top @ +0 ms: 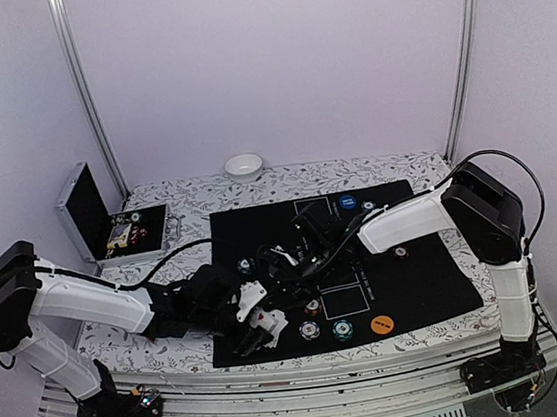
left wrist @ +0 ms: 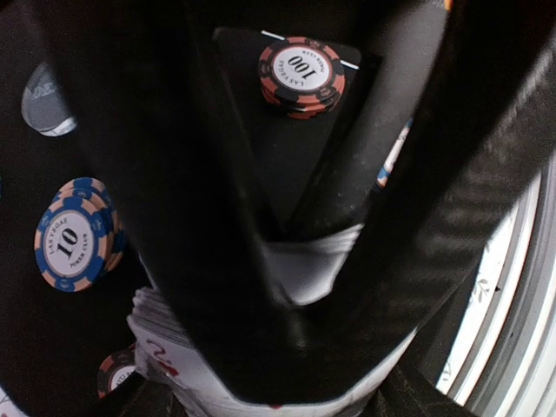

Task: Distribute texas hold em gaming equipment
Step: Pass from the left arm to the right

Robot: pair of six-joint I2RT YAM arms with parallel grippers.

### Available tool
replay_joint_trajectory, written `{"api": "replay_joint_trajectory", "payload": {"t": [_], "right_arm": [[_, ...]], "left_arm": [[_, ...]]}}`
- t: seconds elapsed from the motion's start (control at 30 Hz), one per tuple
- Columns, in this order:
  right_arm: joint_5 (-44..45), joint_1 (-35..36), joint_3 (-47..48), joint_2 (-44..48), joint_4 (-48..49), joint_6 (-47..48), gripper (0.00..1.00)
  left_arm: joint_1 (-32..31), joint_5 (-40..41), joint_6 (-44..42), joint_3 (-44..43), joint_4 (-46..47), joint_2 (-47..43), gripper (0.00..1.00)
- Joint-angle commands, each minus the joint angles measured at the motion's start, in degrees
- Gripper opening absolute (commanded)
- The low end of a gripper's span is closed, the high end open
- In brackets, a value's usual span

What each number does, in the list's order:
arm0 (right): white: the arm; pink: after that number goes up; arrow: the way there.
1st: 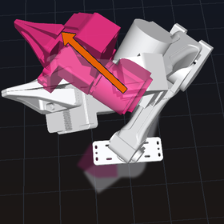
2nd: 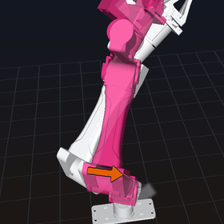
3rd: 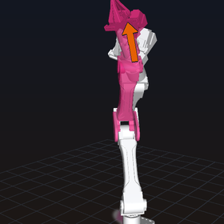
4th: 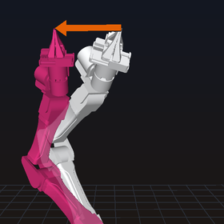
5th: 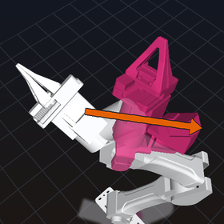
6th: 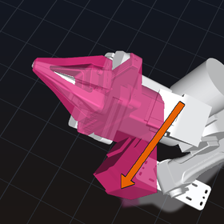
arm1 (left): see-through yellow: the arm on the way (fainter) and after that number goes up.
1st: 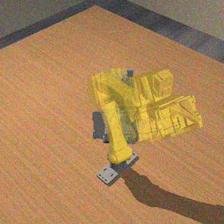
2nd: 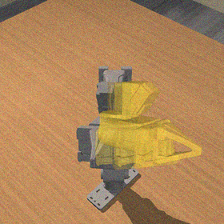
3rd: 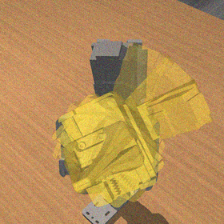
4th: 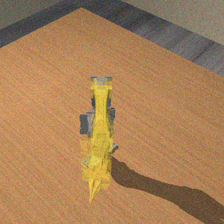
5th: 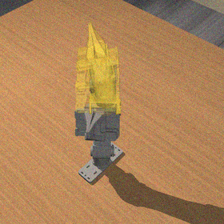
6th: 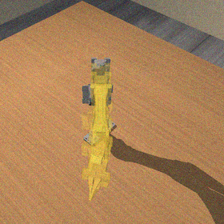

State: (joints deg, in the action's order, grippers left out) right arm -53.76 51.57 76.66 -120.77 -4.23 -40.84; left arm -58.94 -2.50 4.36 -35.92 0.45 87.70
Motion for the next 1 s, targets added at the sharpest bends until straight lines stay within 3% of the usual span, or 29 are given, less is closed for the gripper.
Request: {"api": "replay_joint_trajectory", "payload": {"t": [0.0,0.43,0.77,0.87,0.97], "right_arm": [[-1.6,0.4,1.8,-0.8,0.7,1.0,0.3],[-0.9,1.9,6.4,-5.0,-1.3,0.7,0.36],[3.0,2.7,9.6,-7.0,-9.0,3.1,0.4],[3.3,2.8,9.9,-6.6,-9.3,3.4,0.3],[3.7,2.7,10.1,-5.7,-9.6,3.5,0.13]], "left_arm": [[-0.9,0.3,0.4,1.4,2.3,-1.0,0.7],[-0.9,0.0,0.1,4.0,8.8,-2.7,0.7],[-0.9,2.6,-0.1,5.0,13.3,-2.8,0.7],[-0.9,2.6,-0.4,5.1,13.3,-3.0,0.7],[-1.0,1.0,-0.9,5.8,12.8,-4.6,0.71]]}}
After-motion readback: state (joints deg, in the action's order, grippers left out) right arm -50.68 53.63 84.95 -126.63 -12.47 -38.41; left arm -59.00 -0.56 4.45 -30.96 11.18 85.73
